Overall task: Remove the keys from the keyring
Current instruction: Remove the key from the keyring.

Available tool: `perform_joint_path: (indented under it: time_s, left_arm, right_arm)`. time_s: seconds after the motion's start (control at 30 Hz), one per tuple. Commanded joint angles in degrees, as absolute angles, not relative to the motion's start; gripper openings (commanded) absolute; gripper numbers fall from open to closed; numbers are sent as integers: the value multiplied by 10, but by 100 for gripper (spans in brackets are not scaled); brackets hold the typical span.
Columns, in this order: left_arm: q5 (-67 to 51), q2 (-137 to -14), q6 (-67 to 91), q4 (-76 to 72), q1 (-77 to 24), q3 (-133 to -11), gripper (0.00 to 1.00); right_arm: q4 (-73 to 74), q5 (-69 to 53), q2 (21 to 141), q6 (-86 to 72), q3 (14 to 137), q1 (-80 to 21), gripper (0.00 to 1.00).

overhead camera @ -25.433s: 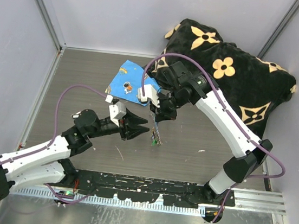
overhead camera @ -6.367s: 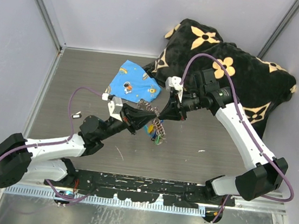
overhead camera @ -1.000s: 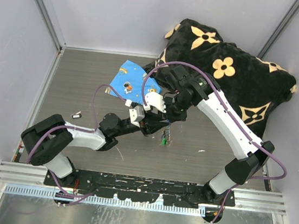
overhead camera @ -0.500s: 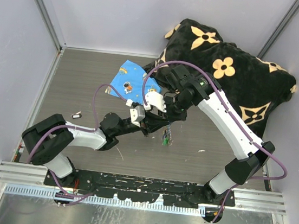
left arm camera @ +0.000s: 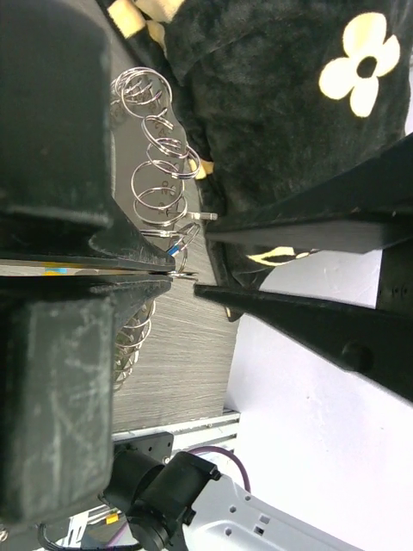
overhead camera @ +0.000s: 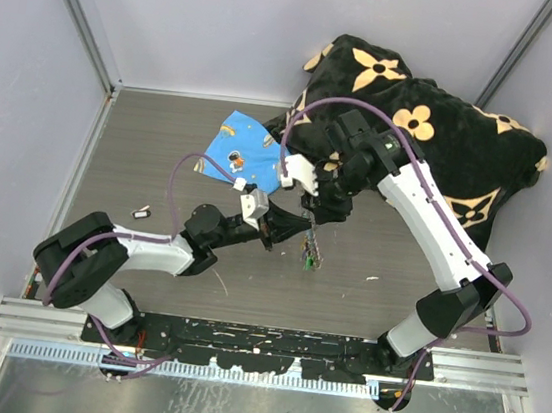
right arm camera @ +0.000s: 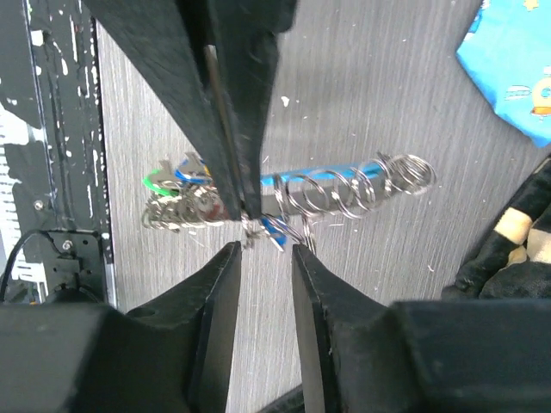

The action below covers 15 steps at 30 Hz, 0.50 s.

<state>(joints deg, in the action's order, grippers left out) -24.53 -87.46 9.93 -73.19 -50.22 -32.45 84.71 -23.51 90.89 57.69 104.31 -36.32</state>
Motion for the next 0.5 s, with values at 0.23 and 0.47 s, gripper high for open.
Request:
perform_joint_path:
  time_s: [0.23,0.47]
  left_arm:
    - [-210,-795,135,-755,-500,-322,0]
    - [-199,-771,155,-762,-500,-319,0]
  right_arm:
    - [825,-502,867,625,1033,-228,47]
    - [780,-651,835,637,976,-168,48]
